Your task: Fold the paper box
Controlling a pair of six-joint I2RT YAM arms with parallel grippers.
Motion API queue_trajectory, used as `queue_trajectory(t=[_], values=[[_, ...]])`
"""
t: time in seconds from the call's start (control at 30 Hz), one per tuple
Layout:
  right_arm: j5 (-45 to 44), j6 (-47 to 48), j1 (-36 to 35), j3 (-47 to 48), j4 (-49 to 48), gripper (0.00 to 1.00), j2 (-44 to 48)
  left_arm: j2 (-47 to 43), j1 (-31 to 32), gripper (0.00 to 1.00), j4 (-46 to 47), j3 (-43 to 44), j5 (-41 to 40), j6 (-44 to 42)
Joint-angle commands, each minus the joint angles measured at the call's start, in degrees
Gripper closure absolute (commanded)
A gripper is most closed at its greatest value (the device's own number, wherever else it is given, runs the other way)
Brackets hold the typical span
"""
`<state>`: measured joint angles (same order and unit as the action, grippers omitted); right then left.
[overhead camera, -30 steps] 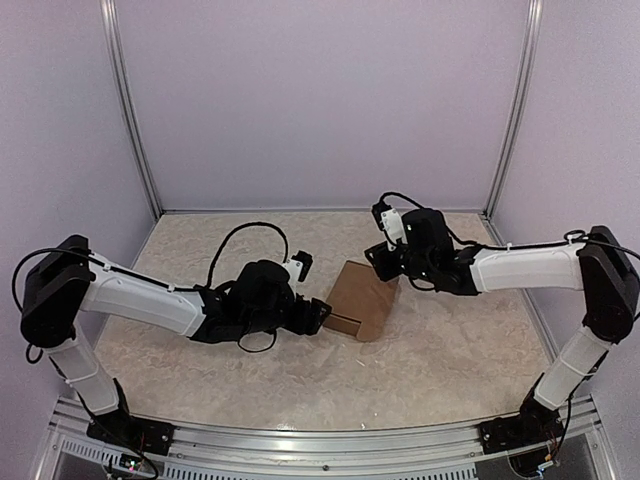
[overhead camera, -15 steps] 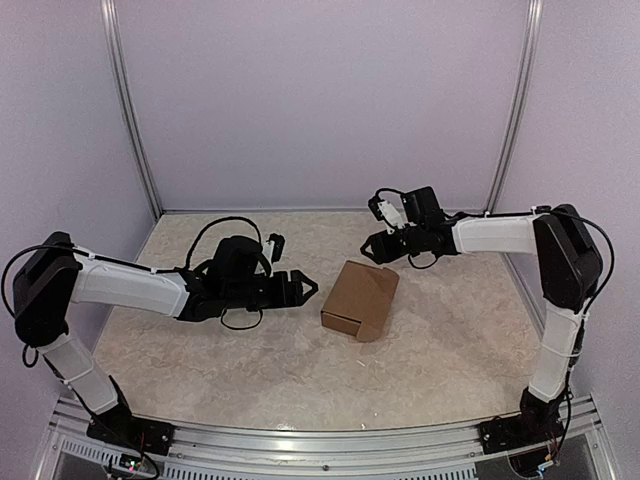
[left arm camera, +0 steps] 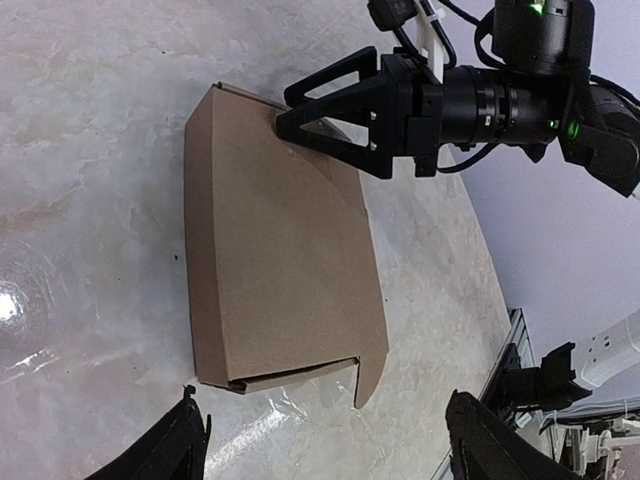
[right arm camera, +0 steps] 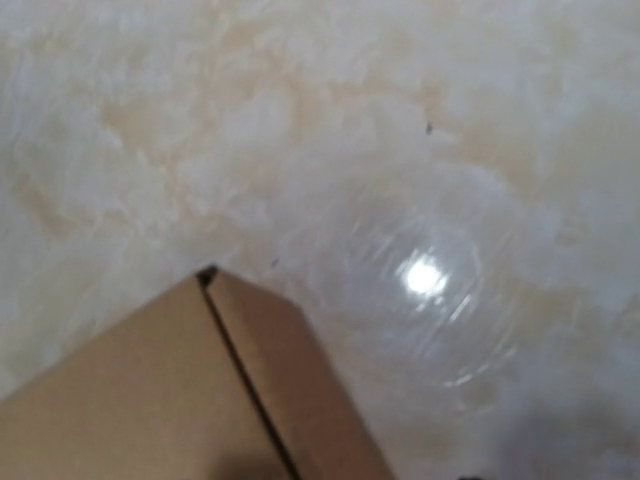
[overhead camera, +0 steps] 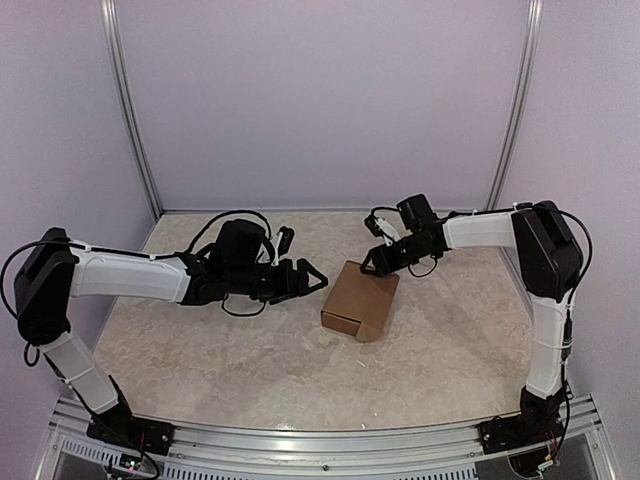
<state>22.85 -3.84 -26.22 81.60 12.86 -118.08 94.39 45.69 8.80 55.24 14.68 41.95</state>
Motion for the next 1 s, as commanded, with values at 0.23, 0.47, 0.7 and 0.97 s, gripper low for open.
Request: queue_trajectory(t=[0.23,0.47,0.7,0.97], values=[[4.8,-3.6,0.2,-3.5,1.4,0.56,0.5,1.4,0.0,0.19,-3.3,-0.6,6.7,0.4],[4.7,-10.9,-0.6,-12.7,-6.1,0.62,4.4,0.2,-2.1,0.19,1.3,-6.3,8.6,4.2],[-1.0,-19.4,-4.9,-20.0,-12.6,0.63,8.7,-0.6,-4.2,0.19,4.8,-11.3,8.9,7.8],[-12.9,-32.1,-11.6,-28.2,-25.2,0.63,12.6,0.9,-7.2,0.19,10.9,-13.8,11.3,11.8]])
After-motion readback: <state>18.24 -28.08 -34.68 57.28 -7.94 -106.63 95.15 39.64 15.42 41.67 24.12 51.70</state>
